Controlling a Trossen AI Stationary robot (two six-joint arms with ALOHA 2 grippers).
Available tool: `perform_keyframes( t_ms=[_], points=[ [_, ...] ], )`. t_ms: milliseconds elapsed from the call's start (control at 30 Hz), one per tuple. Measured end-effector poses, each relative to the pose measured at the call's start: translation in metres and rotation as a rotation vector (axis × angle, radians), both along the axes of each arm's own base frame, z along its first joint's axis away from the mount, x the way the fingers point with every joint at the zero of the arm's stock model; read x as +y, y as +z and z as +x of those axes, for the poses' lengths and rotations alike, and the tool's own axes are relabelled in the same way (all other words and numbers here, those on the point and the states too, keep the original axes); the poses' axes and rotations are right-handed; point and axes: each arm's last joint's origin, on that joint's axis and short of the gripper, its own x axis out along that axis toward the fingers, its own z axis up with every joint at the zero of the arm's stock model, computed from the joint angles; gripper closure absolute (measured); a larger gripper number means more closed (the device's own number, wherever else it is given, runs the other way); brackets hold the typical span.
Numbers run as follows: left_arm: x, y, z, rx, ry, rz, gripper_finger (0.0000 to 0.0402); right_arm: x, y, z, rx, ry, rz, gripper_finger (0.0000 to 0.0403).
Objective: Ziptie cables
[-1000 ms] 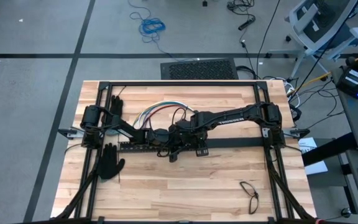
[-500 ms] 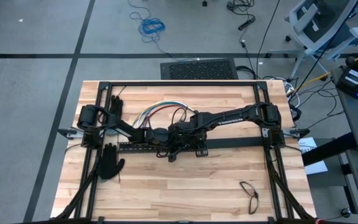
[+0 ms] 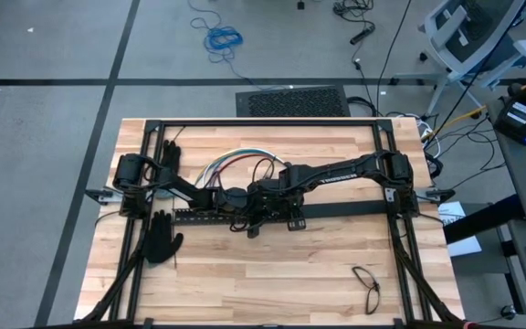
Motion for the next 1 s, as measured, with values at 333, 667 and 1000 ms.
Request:
perform_keyframes(
  t_ms=[333,667,1000],
  points=[
    [0.000,-0.001,-0.001,0.029,-0.033,-0.015,0.0168,0.000,-0.001,0.000,0.000,0.003,0.000,0.0190],
    [0.001,-0.001,-0.002,0.040,-0.063,-0.031,0.0121,0.000,-0.001,0.001,-0.005,0.003,-0.004,0.0190],
    [0.001,0.028,-0.011,0.057,-0.096,0.025,0.0077,-0.001,-0.001,0.002,-0.013,0.000,-0.024,0.0190]
  ],
)
